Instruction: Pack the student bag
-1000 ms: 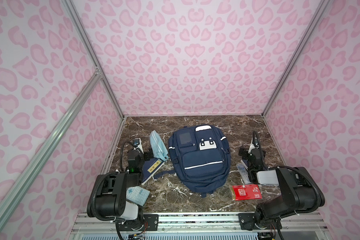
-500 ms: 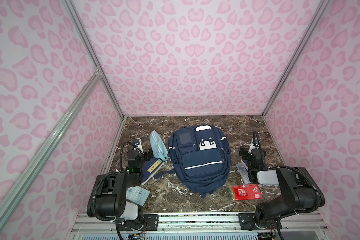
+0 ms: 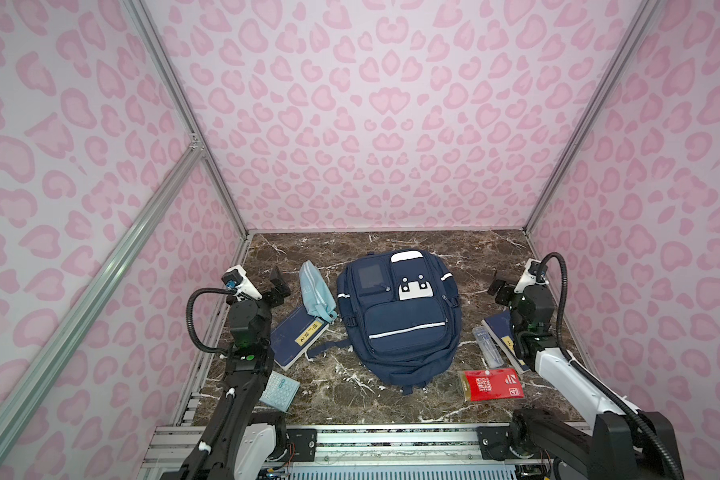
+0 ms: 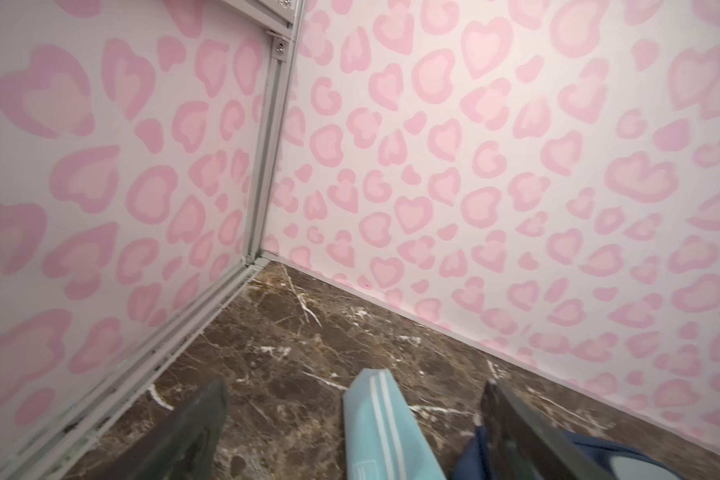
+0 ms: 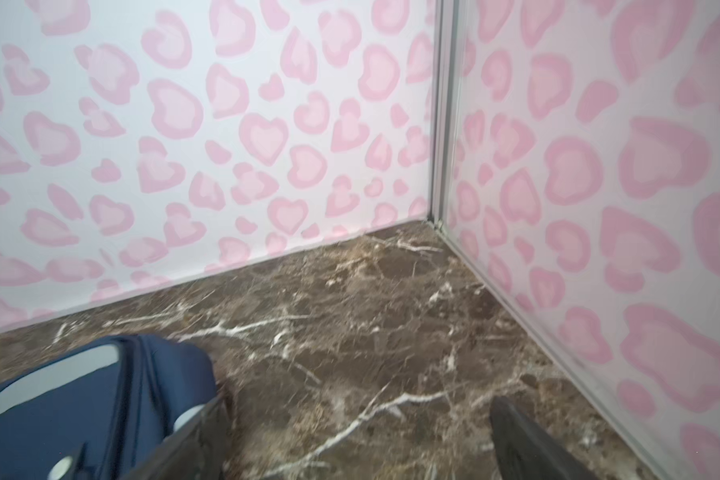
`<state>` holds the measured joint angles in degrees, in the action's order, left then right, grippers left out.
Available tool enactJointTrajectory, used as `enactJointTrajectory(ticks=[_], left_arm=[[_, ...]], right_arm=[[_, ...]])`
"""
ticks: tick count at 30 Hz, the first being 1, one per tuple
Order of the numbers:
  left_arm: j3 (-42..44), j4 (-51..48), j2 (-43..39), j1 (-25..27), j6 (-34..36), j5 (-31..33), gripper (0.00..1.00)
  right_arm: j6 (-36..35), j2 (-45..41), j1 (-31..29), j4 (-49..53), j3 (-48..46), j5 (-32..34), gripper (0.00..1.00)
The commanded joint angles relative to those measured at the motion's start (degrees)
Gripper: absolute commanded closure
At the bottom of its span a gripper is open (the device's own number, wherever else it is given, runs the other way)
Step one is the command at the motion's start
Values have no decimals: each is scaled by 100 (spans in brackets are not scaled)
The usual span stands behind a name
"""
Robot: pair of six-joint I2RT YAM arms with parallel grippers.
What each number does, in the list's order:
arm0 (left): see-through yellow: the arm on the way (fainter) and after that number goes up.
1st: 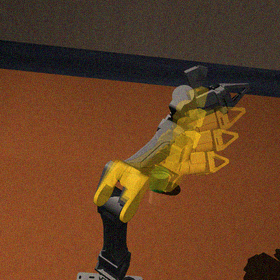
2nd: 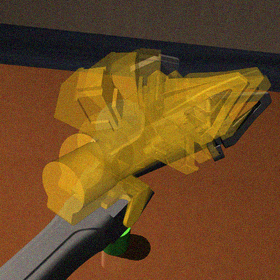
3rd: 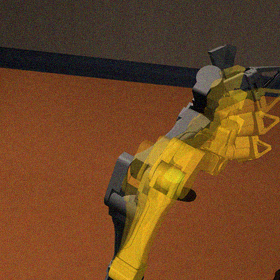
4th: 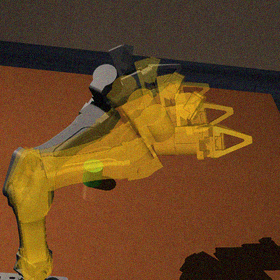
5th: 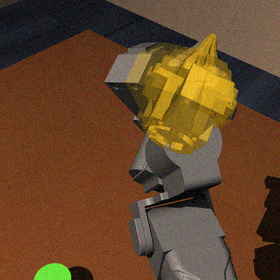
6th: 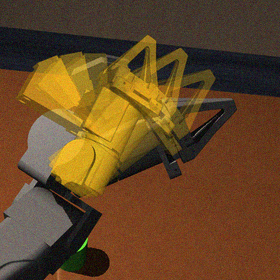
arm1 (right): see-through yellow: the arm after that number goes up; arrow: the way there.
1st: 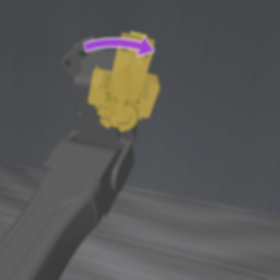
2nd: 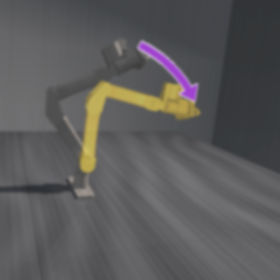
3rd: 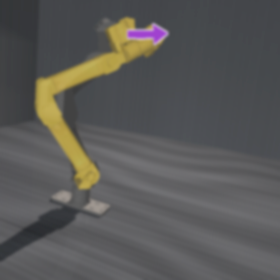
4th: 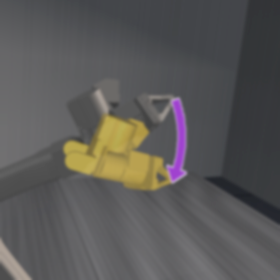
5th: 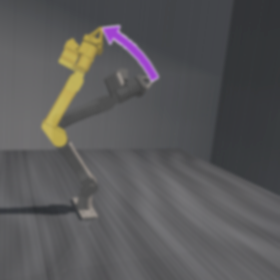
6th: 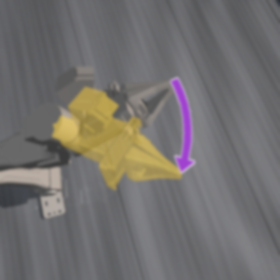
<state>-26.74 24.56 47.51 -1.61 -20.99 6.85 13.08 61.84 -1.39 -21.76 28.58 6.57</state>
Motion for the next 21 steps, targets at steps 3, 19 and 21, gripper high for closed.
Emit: enactJointTrajectory(ticks=[3, 19, 21], left_arm=[[-282, -2092, -683, 620, -1238, -1030, 2], [-371, -964, 3093, 5106, -2541, 417, 30], [-680, -1014, 3607, 5364, -2557, 678, 34]], right_arm=[[363, -202, -32, 1534, 209, -1683, 0], [24, 3444, -386, 3230, 3146, -2550, 25], [-87, 3913, -369, 3408, 3520, -2522, 29]])
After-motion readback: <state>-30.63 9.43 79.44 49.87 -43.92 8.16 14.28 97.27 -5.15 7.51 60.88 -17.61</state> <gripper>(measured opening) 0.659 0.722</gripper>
